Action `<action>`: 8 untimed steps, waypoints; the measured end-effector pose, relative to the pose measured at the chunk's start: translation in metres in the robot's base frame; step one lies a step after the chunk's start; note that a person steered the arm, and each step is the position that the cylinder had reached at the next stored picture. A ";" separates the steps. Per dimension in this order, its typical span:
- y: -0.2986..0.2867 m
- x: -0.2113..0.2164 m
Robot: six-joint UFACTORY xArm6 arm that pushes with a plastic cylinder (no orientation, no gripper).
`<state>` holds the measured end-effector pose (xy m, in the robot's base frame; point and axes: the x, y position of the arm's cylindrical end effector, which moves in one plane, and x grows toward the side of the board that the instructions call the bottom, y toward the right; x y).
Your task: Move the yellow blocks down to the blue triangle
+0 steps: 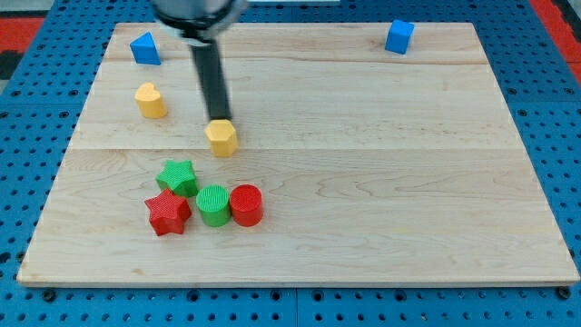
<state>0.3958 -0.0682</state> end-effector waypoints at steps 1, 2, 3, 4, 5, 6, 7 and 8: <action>0.066 0.027; 0.045 0.066; -0.014 0.037; -0.055 -0.010; -0.099 -0.039; -0.134 -0.039; -0.122 -0.004; -0.143 0.015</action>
<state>0.4112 -0.2115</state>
